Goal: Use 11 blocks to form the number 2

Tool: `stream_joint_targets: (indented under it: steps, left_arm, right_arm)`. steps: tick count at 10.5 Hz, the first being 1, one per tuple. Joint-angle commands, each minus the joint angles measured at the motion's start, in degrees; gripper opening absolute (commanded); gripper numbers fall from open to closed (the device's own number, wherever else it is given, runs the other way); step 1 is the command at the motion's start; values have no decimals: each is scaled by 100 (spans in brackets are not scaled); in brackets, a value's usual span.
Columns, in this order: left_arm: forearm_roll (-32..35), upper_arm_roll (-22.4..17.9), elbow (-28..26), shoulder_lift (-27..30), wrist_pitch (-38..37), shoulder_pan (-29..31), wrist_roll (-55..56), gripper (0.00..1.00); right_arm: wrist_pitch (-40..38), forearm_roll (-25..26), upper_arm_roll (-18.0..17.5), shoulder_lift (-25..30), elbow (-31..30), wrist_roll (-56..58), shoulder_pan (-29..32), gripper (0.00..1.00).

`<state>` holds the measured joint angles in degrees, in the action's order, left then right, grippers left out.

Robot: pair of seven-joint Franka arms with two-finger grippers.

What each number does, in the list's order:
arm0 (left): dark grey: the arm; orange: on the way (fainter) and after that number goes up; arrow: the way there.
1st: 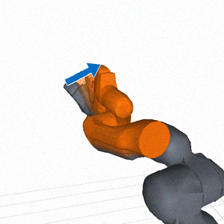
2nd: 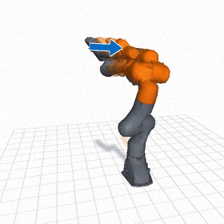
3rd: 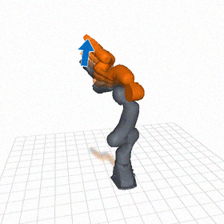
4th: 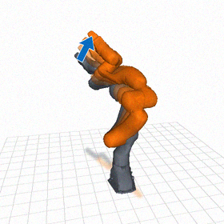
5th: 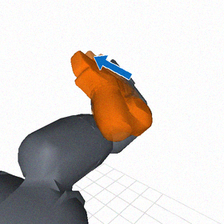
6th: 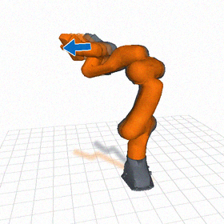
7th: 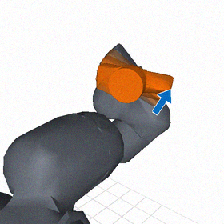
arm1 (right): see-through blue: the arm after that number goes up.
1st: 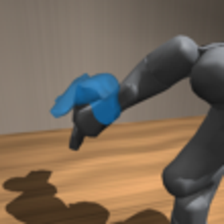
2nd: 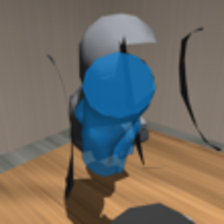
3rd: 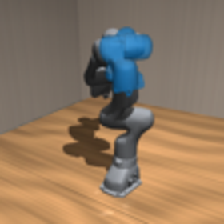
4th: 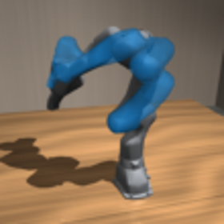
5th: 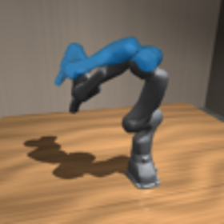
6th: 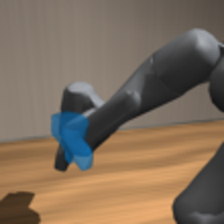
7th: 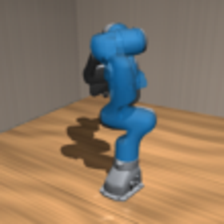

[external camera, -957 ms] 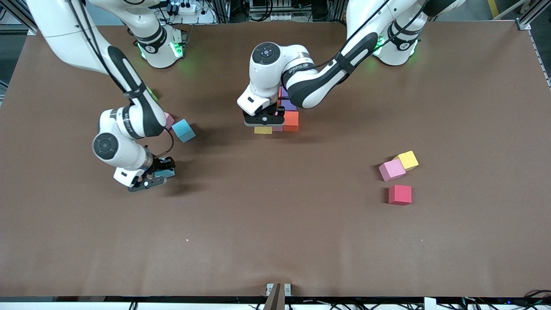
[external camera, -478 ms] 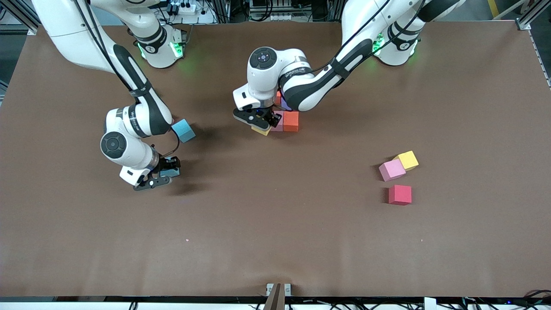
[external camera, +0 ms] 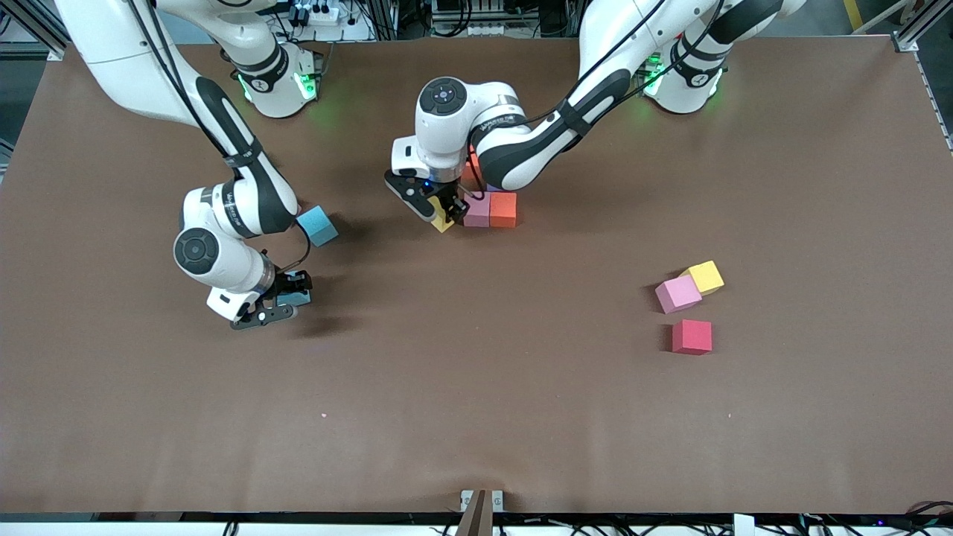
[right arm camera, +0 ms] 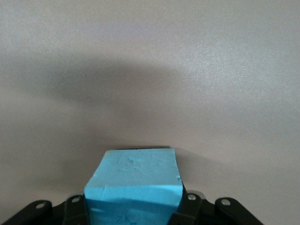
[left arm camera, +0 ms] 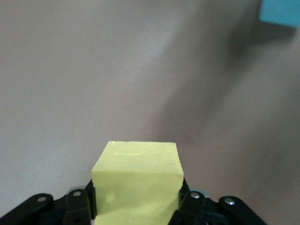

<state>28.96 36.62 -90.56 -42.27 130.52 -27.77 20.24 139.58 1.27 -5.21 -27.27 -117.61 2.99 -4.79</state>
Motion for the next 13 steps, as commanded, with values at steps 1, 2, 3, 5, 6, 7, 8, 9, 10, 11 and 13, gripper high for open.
stream_joint_targets:
  steps: [1, 2, 3, 5, 6, 7, 8, 9, 10, 11, 13]
  left_arm:
    - [75, -111, 161, -106, -71, -88, -1869, 0]
    - [75, -111, 196, -115, -71, -201, -1935, 0]
    - [101, -120, 266, -124, -71, -237, -2058, 0]
    - [127, -120, 302, -159, -71, -237, -2784, 0]
    - [84, -120, 302, -177, -71, -237, -3337, 0]
    - [101, -120, 302, -194, -71, -237, -3760, 0]
    - [75, -120, 302, -203, -71, -237, -3956, 0]
    - [83, -120, 302, -247, -71, -237, -3984, 0]
    - [14, -120, 302, -360, -71, -202, -4141, 0]
    - [-126, -120, 302, -379, -71, -237, -4255, 0]
    - [-373, -120, 267, -379, -71, -246, -4265, 0]
  right_arm:
    - [-63, 13, -6, 99, -34, -70, 5, 13]
    - [-63, 13, -6, 99, -34, -70, 5, 13]
    - [-63, 13, -6, 99, -34, -70, 5, 13]
    - [-54, 13, -6, 99, -43, -70, 5, 13]
    - [-54, 13, -6, 99, -43, -70, 5, 13]
    - [-54, 13, -6, 99, -43, -70, 5, 13]
    - [-54, 13, -6, 90, -43, -70, 5, 13]
    - [-45, 13, -6, 99, -61, -70, 5, 13]
    - [-45, 13, -6, 99, -61, -70, 5, 13]
    - [-45, 13, -6, 90, -61, -70, 5, 13]
    - [-37, 13, -6, 90, -61, -70, -4, 13]
